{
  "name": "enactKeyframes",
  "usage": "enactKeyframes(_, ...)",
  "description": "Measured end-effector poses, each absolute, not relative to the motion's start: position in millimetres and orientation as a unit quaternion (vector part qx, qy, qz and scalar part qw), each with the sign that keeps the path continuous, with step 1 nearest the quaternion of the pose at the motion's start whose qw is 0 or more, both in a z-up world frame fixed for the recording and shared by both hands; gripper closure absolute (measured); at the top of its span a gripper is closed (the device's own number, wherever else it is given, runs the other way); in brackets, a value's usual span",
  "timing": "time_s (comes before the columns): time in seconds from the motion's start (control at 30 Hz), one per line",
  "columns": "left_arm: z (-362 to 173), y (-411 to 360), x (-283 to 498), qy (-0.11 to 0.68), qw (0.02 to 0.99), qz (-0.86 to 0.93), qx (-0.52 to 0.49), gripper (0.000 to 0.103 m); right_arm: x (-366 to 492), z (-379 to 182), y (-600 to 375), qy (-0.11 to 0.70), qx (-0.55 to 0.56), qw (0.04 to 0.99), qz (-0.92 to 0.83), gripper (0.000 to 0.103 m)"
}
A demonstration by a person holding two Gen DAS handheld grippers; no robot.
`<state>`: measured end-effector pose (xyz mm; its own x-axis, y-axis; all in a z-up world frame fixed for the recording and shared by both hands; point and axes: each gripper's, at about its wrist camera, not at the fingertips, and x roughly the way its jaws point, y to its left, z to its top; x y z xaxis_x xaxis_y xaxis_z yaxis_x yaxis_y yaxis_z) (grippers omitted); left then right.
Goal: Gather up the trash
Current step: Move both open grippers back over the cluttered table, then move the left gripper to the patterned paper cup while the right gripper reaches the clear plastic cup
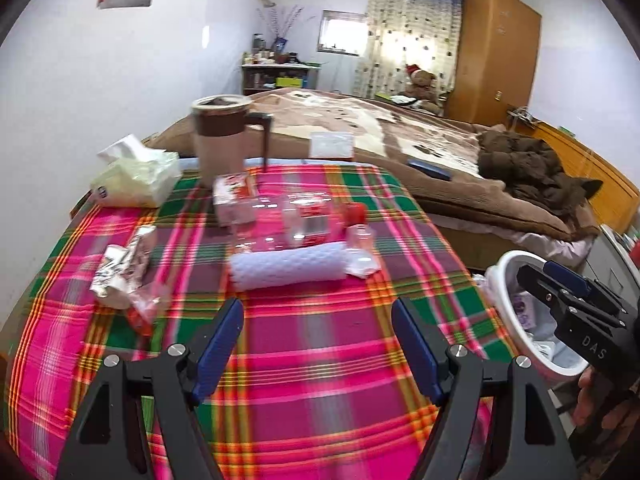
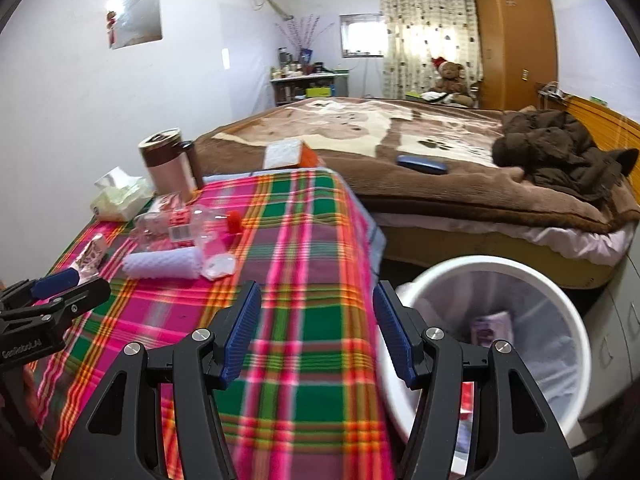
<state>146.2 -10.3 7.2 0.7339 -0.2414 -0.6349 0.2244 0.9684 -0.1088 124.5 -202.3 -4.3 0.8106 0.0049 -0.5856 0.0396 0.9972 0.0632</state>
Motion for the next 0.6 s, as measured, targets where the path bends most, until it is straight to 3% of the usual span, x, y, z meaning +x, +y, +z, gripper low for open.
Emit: enactKeyframes(0.6, -7, 82, 181, 0.361, 0.930, -0.041, -0.064, 0.025, 182, -18, -153, 0.338, 0.027, 0.940, 0.035, 0.043)
